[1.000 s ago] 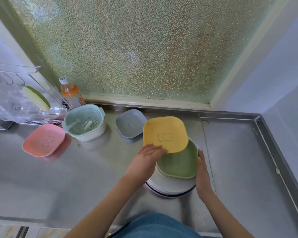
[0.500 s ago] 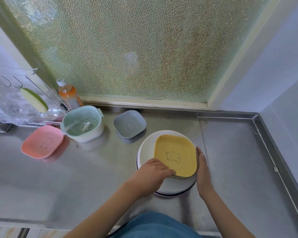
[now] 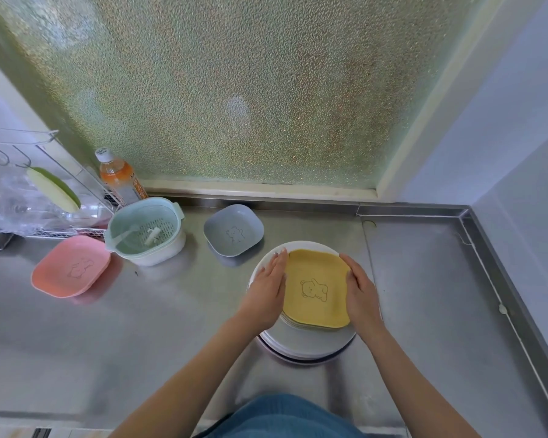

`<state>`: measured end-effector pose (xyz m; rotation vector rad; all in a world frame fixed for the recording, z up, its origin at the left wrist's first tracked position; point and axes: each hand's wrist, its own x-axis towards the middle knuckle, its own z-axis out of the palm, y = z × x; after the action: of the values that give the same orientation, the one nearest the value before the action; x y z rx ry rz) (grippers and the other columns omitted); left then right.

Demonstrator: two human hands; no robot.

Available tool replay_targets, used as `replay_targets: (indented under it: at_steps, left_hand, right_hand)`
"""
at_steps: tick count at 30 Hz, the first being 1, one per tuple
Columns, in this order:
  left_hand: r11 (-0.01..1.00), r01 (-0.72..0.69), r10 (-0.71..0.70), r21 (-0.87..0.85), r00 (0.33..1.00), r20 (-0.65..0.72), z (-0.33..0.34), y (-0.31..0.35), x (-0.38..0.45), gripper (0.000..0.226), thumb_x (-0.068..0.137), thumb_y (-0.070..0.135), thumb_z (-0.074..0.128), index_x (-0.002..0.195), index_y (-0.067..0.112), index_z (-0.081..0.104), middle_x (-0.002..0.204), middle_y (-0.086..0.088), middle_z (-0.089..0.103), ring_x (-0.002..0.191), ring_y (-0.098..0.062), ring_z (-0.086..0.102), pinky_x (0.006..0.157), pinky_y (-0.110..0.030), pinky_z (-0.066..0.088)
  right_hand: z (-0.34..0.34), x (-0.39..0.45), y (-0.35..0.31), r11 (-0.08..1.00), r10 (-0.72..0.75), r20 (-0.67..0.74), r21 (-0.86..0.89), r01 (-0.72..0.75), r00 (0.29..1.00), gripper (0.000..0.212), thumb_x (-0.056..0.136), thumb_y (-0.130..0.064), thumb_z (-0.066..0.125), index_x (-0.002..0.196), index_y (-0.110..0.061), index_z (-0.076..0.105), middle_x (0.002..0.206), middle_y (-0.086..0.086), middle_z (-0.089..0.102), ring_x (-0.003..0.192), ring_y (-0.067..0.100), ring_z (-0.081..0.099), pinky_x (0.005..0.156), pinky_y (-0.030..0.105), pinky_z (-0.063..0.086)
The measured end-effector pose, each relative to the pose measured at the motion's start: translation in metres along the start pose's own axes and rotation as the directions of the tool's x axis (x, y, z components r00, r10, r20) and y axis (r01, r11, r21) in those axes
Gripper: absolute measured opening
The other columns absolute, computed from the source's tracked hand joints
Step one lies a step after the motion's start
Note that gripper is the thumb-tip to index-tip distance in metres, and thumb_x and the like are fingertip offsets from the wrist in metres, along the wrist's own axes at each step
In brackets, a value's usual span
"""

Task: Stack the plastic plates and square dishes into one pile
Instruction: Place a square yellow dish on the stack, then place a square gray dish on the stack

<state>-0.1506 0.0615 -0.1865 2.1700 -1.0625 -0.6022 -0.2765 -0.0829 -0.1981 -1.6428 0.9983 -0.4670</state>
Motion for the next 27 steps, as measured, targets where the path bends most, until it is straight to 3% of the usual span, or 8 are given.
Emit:
replay_targets:
  at_steps: [4, 6, 8, 12, 17, 19, 22, 27]
  left_hand:
    - [0.987, -0.009, 0.001, -0.16, 0.999, -0.053, -0.002, -0.011, 0.003, 0.047, 0.101, 0.016, 0.031, 0.147, 0.016, 0.022, 0.155, -0.001, 0.025, 0.145, -0.016, 0.016, 0.116, -0.025, 0.011]
    - [0.985, 0.029, -0.053, -0.171, 0.99, -0.133, -0.007, -0.025, 0.008, 0.044, 0.1, 0.017, 0.035, 0.144, 0.016, 0.032, 0.153, -0.004, 0.032, 0.145, -0.019, 0.02, 0.115, -0.027, 0.014]
    - [0.996, 0.091, -0.094, -0.022, 0.979, -0.183, -0.013, -0.045, 0.017, 0.044, 0.099, 0.018, 0.039, 0.142, 0.018, 0.037, 0.154, -0.006, 0.029, 0.145, -0.023, 0.019, 0.117, -0.036, 0.017]
    - [0.929, 0.201, -0.181, 0.311, 0.979, -0.091, -0.021, -0.082, 0.038, 0.044, 0.096, 0.022, 0.041, 0.14, 0.024, 0.037, 0.158, -0.004, 0.016, 0.147, -0.021, 0.007, 0.118, -0.044, 0.014]
    - [0.863, 0.284, -0.278, 0.418, 0.958, -0.078, -0.026, -0.098, 0.057, 0.05, 0.094, 0.018, 0.04, 0.143, 0.022, 0.031, 0.149, -0.003, 0.038, 0.14, -0.022, 0.029, 0.112, -0.039, 0.024]
    - [0.837, 0.293, -0.294, 0.463, 0.953, -0.071, -0.028, -0.102, 0.061, 0.044, 0.09, 0.015, 0.043, 0.134, 0.023, 0.044, 0.133, -0.003, 0.054, 0.127, -0.025, 0.044, 0.104, -0.037, 0.031]
    - [0.813, 0.3, -0.305, 0.499, 0.95, -0.073, -0.031, -0.106, 0.067, 0.03, 0.085, 0.011, 0.049, 0.112, 0.02, 0.059, 0.114, -0.003, 0.063, 0.111, -0.026, 0.053, 0.092, -0.034, 0.036]
    - [0.791, 0.3, -0.307, 0.534, 0.949, -0.078, -0.03, -0.111, 0.065, 0.017, 0.085, 0.012, 0.05, 0.097, 0.018, 0.061, 0.103, -0.004, 0.062, 0.101, -0.026, 0.057, 0.077, -0.031, 0.032]
  right_hand:
    - [-0.003, 0.002, -0.003, 0.988, 0.069, -0.016, 0.142, -0.066, 0.997, 0.035, 0.102, -0.022, 0.034, 0.126, -0.028, 0.059, 0.122, -0.015, 0.056, 0.11, 0.003, 0.051, 0.08, 0.01, 0.038]
    - [-0.008, 0.001, 0.0, 0.977, 0.105, -0.081, 0.195, -0.088, 0.991, 0.035, 0.102, -0.03, 0.034, 0.127, -0.028, 0.058, 0.125, -0.015, 0.056, 0.116, 0.004, 0.05, 0.088, 0.017, 0.041]
    - [-0.013, -0.002, 0.008, 0.976, 0.124, -0.138, 0.193, -0.096, 0.983, 0.039, 0.103, -0.031, 0.03, 0.136, -0.025, 0.05, 0.136, -0.011, 0.05, 0.127, 0.007, 0.043, 0.104, 0.026, 0.034]
    - [-0.017, -0.011, 0.028, 0.982, 0.153, -0.122, 0.126, -0.138, 0.981, 0.041, 0.104, -0.028, 0.029, 0.142, -0.019, 0.041, 0.145, -0.003, 0.043, 0.129, 0.009, 0.039, 0.104, 0.024, 0.028]
    - [-0.01, -0.023, 0.04, 0.978, 0.177, -0.04, 0.124, -0.171, 0.983, 0.038, 0.103, -0.03, 0.031, 0.139, -0.024, 0.045, 0.134, -0.003, 0.053, 0.117, 0.011, 0.05, 0.096, 0.028, 0.038]
    - [-0.008, -0.024, 0.041, 0.975, 0.185, -0.043, 0.134, -0.178, 0.982, 0.037, 0.103, -0.03, 0.032, 0.136, -0.024, 0.047, 0.128, -0.003, 0.057, 0.112, 0.012, 0.054, 0.092, 0.029, 0.041]
    - [-0.007, -0.024, 0.042, 0.97, 0.204, -0.06, 0.149, -0.194, 0.977, 0.036, 0.103, -0.031, 0.033, 0.134, -0.025, 0.049, 0.124, -0.004, 0.059, 0.108, 0.009, 0.055, 0.089, 0.027, 0.041]
    - [-0.006, -0.023, 0.045, 0.965, 0.225, -0.073, 0.154, -0.212, 0.972, 0.037, 0.103, -0.029, 0.032, 0.135, -0.021, 0.048, 0.127, -0.001, 0.058, 0.115, 0.017, 0.055, 0.098, 0.036, 0.043]
